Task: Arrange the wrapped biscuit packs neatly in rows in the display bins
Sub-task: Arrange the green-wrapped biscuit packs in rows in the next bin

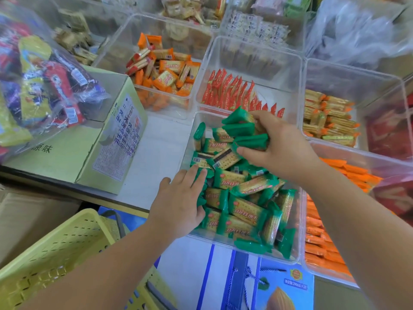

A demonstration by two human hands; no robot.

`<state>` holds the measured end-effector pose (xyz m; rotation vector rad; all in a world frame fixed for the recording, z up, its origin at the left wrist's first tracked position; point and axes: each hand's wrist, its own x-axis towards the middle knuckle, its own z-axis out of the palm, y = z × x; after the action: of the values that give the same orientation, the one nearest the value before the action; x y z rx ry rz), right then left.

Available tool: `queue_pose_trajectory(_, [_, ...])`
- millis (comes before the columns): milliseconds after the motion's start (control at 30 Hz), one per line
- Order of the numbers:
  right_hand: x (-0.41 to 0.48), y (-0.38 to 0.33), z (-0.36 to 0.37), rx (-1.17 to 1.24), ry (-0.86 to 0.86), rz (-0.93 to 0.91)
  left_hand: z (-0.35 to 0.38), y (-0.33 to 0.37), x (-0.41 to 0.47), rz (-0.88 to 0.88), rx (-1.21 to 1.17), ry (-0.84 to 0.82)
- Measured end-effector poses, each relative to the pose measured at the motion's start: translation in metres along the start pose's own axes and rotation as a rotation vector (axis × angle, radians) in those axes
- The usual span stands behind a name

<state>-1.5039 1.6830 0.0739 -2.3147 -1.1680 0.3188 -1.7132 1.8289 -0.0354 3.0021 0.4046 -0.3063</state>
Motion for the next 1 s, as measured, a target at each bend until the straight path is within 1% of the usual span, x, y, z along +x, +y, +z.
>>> queue_pose_trajectory(200, [-0.005,0.009,0.000,0.122,-0.116,0.330,-0.001,0.000,0.000,0.003,0.008,0.005])
queue_pose_trajectory(367, [-0.003,0.025,-0.001,0.068,-0.283,0.578,-0.001,-0.001,0.000,0.006,0.004,0.003])
queue_pose_trajectory(433, [-0.003,0.031,-0.004,-0.051,-0.346,0.614,-0.001,-0.001,0.000,0.007,0.001,0.003])
queue_pose_trajectory(467, [-0.004,0.032,-0.005,-0.189,-0.371,0.621,-0.001,0.000,0.000,0.008,-0.001,0.004])
queue_pose_trajectory(500, [-0.004,0.032,-0.005,-0.367,-0.359,0.612,-0.001,0.000,0.000,0.009,-0.001,0.005])
queue_pose_trajectory(533, [-0.002,0.032,-0.005,-0.528,-0.313,0.575,-0.001,0.000,0.000,0.009,0.001,0.005])
queue_pose_trajectory(567, [-0.001,0.029,-0.004,-0.640,-0.249,0.506,-0.001,-0.001,0.000,0.010,0.000,0.006])
queue_pose_trajectory(633, [0.004,0.019,-0.001,-0.738,-0.182,0.293,0.000,-0.001,0.001,0.013,-0.008,0.006])
queue_pose_trajectory(700, [0.013,0.005,0.009,-0.684,-0.201,0.069,0.000,-0.001,0.001,0.013,-0.016,0.008])
queue_pose_trajectory(767, [0.029,-0.012,0.027,-0.551,-0.266,-0.105,0.001,-0.001,0.001,0.013,-0.026,0.012])
queue_pose_trajectory(800, [0.038,-0.022,0.039,-0.468,-0.326,-0.150,0.001,-0.002,0.001,0.015,-0.027,0.015])
queue_pose_trajectory(867, [0.058,-0.037,0.064,-0.322,-0.490,-0.130,0.002,-0.002,0.001,0.021,-0.034,0.021])
queue_pose_trajectory(933, [0.076,-0.041,0.090,-0.333,-0.665,-0.061,0.003,-0.003,0.000,0.024,-0.045,0.034])
queue_pose_trajectory(1000, [0.089,-0.038,0.113,-0.488,-0.785,-0.048,0.003,-0.003,0.000,0.023,-0.054,0.038])
